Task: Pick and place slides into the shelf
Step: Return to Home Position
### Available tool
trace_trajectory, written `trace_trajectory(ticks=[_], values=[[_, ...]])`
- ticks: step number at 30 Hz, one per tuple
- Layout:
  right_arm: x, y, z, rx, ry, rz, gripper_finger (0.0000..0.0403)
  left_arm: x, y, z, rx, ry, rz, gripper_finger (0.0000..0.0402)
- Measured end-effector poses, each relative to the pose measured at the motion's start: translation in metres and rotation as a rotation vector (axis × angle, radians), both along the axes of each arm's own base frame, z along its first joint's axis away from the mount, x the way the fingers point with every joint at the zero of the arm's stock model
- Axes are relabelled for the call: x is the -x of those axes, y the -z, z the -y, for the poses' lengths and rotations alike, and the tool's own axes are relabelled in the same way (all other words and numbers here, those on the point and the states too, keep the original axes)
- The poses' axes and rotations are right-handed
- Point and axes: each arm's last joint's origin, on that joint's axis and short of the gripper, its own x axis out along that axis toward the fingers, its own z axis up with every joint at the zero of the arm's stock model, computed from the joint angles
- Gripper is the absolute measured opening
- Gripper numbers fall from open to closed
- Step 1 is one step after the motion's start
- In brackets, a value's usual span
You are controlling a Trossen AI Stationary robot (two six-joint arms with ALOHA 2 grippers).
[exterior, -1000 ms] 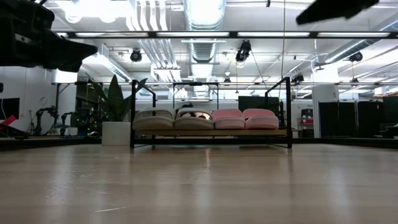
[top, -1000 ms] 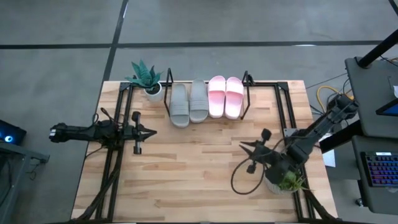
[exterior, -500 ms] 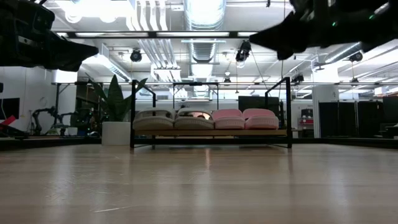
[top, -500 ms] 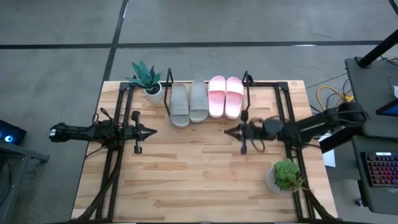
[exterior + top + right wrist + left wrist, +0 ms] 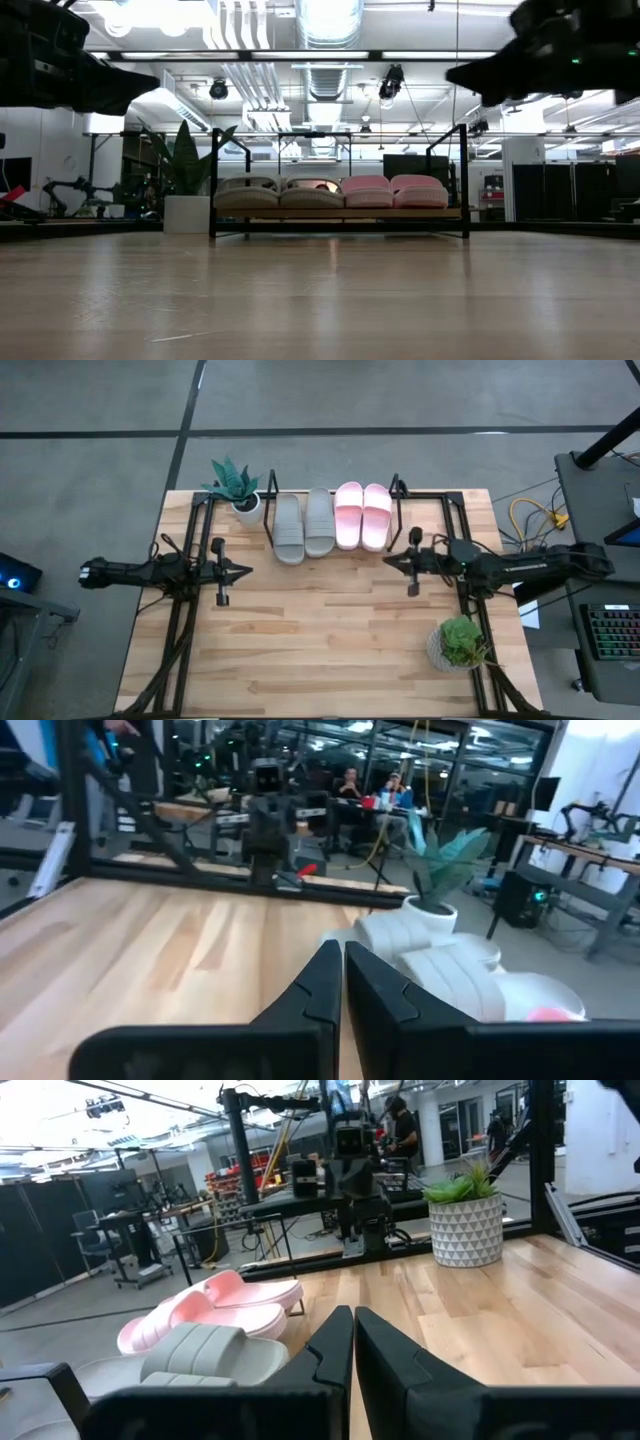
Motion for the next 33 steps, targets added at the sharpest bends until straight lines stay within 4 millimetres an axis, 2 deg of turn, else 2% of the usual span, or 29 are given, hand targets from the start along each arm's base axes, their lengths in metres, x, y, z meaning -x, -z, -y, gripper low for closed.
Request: trace_trajectory(ticks=[7, 13, 20, 23, 33], values=[[0.034, 0.000, -0.012, 0.008, 0.016, -0.006, 0.0008, 0.000, 0.000, -0.001, 0.008, -0.020, -0.001, 0.0000], [0.054, 0.001, -0.016, -0.053, -0.039, 0.032, 0.0008, 0.000, 0.001, -0.001, 0.020, -0.021, -0.005, 0.0000], [0.063, 0.018, -0.017, -0.088, -0.095, 0.076, 0.0008, -0.001, 0.002, 0.000, 0.033, -0.021, -0.018, 0.0000], [0.065, 0.026, -0.017, -0.093, -0.109, 0.040, 0.0008, -0.001, 0.002, 0.000, 0.045, -0.021, -0.017, 0.0000], [0.064, 0.032, -0.017, -0.092, -0.090, -0.025, 0.0008, -0.002, 0.004, 0.000, 0.142, -0.011, -0.029, 0.0000]])
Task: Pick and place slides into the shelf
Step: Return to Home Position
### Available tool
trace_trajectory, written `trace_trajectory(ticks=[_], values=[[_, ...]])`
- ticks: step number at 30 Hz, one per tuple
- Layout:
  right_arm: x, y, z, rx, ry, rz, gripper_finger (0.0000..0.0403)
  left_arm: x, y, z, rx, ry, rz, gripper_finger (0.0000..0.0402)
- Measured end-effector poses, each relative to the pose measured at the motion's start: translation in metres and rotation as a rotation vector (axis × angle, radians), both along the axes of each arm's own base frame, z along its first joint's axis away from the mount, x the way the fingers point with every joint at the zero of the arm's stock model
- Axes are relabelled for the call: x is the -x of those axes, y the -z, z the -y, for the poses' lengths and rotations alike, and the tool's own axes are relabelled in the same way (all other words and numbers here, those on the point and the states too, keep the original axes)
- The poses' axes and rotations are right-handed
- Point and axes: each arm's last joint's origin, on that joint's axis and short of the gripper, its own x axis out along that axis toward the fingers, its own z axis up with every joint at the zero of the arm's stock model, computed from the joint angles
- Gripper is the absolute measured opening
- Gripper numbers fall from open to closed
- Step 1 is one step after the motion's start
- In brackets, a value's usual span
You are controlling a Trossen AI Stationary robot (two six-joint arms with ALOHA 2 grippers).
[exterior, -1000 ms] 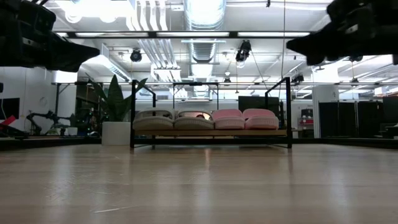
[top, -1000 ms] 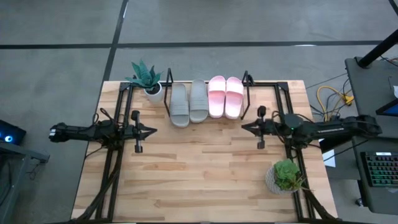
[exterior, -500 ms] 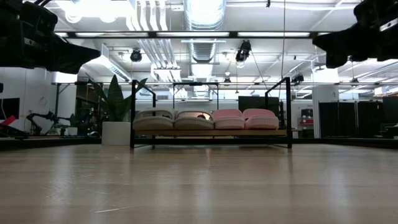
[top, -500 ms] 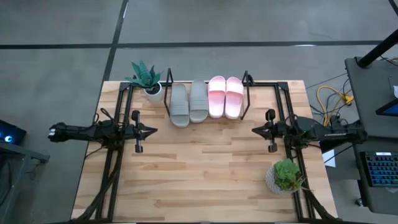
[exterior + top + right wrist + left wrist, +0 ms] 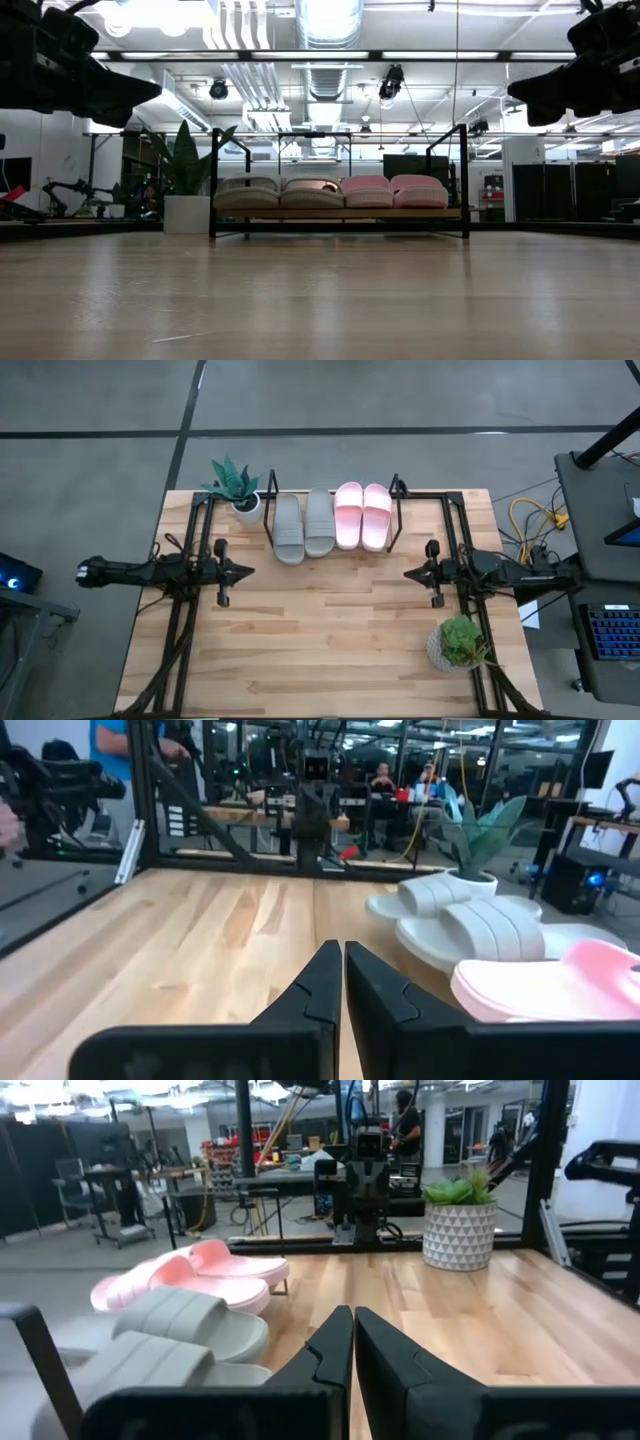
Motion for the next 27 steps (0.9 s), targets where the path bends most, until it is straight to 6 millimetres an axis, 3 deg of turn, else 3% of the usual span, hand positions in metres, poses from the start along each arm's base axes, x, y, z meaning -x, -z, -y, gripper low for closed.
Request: trace_trajectory(ticks=[14, 27], values=[[-0.0007, 0.0007, 0.0002, 0.059, 0.007, -0.009, 0.0008, -0.0008, 0.0011, 0.0005, 0.036, 0.015, -0.009, 0.0000], [-0.0007, 0.0006, 0.0002, 0.001, 0.008, -0.010, 0.0008, -0.0012, 0.0012, 0.0007, 0.035, 0.018, -0.011, 0.0000]])
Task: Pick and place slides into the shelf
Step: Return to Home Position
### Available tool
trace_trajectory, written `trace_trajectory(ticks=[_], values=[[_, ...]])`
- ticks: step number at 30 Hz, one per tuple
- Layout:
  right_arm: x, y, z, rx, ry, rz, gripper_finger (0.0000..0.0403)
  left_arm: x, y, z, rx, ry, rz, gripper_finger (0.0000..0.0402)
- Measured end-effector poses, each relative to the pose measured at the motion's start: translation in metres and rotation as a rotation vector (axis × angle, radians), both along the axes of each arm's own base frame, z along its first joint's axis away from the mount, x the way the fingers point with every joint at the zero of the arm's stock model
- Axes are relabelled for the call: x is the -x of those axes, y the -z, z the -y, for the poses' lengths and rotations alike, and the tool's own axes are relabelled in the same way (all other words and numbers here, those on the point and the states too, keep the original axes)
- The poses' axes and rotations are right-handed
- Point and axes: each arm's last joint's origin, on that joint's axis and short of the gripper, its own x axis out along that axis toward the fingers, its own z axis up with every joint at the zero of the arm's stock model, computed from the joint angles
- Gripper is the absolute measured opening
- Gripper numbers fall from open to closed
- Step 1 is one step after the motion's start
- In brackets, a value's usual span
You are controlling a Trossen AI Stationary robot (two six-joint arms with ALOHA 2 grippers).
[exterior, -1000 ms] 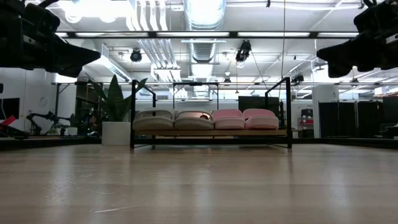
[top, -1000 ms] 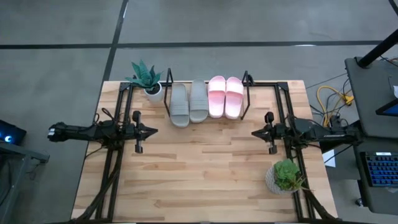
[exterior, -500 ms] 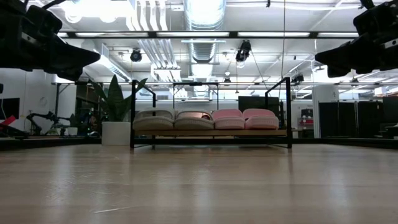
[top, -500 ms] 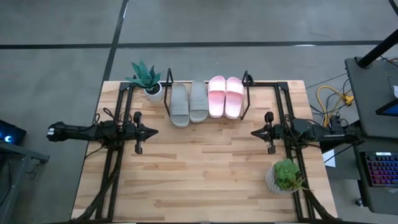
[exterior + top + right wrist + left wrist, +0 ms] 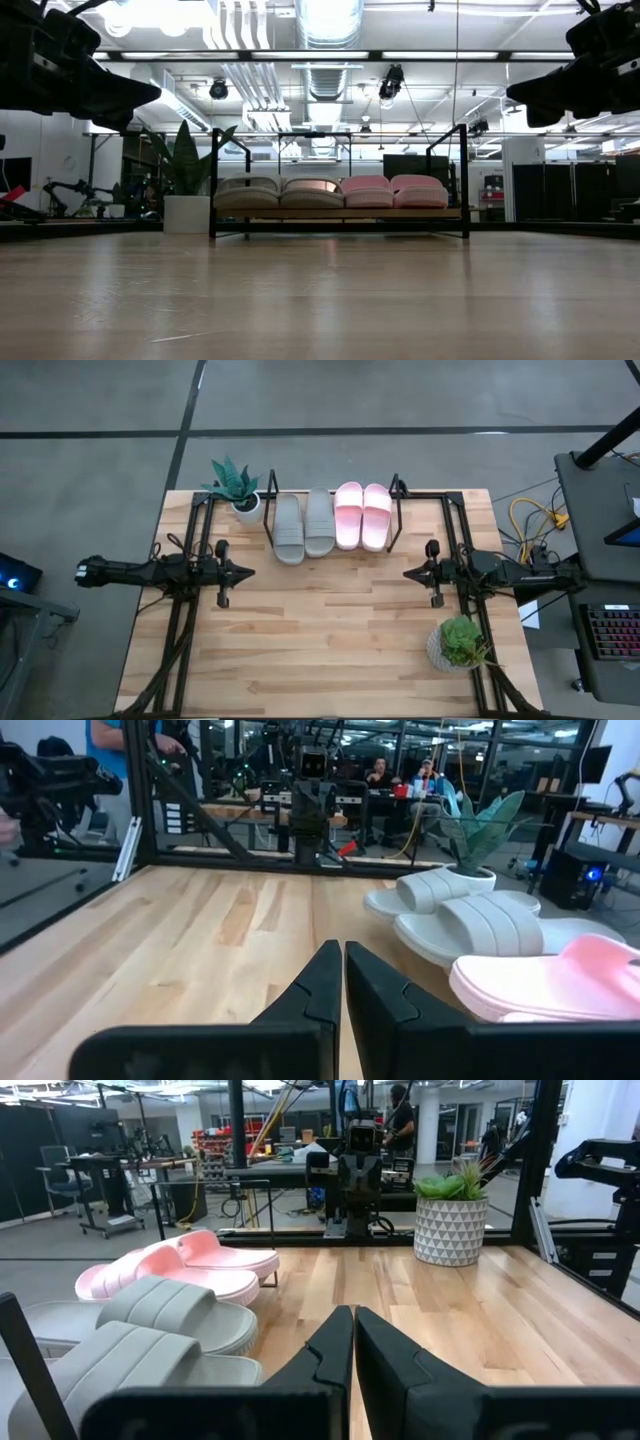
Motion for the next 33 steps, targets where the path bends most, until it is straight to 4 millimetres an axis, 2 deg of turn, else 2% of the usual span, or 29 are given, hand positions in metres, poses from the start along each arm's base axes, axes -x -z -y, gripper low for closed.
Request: trace_trajectory(ticks=[33], values=[[0.0000, 0.0000, 0.0000, -0.022, 0.001, -0.001, 0.0008, -0.0001, 0.0001, 0.0001, 0.000, 0.002, -0.002, 0.0000]])
